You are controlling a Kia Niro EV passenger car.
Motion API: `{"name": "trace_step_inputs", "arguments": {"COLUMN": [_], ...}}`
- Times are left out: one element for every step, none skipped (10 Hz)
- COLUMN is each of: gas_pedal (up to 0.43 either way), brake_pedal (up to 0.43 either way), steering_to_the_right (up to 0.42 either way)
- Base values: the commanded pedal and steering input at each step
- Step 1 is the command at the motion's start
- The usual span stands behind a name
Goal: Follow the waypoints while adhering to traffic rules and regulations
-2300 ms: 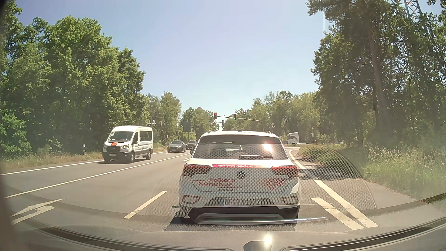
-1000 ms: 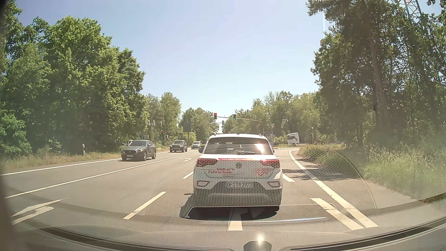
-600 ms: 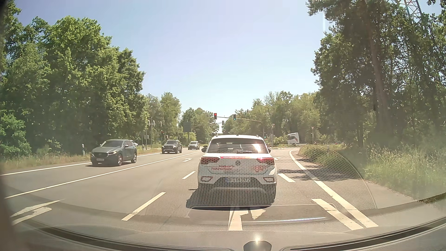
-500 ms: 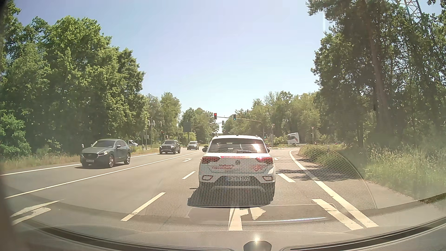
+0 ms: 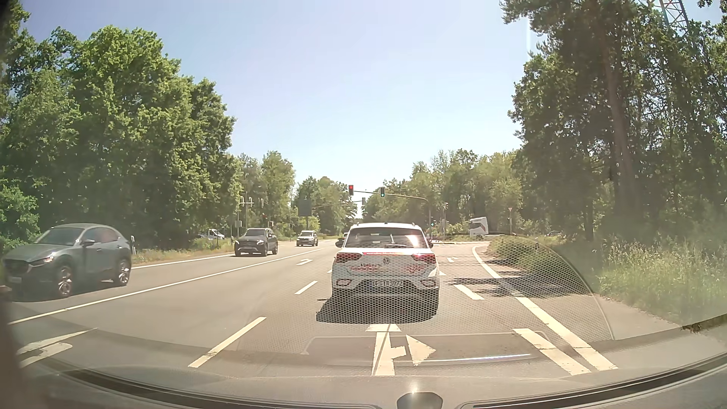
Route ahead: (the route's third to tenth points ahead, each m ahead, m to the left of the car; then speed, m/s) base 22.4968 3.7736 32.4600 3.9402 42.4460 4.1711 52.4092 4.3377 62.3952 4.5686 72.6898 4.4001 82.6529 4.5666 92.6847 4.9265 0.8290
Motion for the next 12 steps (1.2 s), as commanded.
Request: {"name": "trace_step_inputs", "arguments": {"gas_pedal": [0.209, 0.22, 0.228, 0.228, 0.24, 0.24, 0.248, 0.268, 0.268, 0.28, 0.287, 0.287], "brake_pedal": [0.03, 0.03, 0.03, 0.03, 0.03, 0.03, 0.03, 0.03, 0.03, 0.03, 0.03, 0.03], "steering_to_the_right": [-0.004, -0.004, -0.004, -0.004, -0.004, -0.004, -0.004, -0.004, -0.004, -0.004, -0.004, -0.004]}}
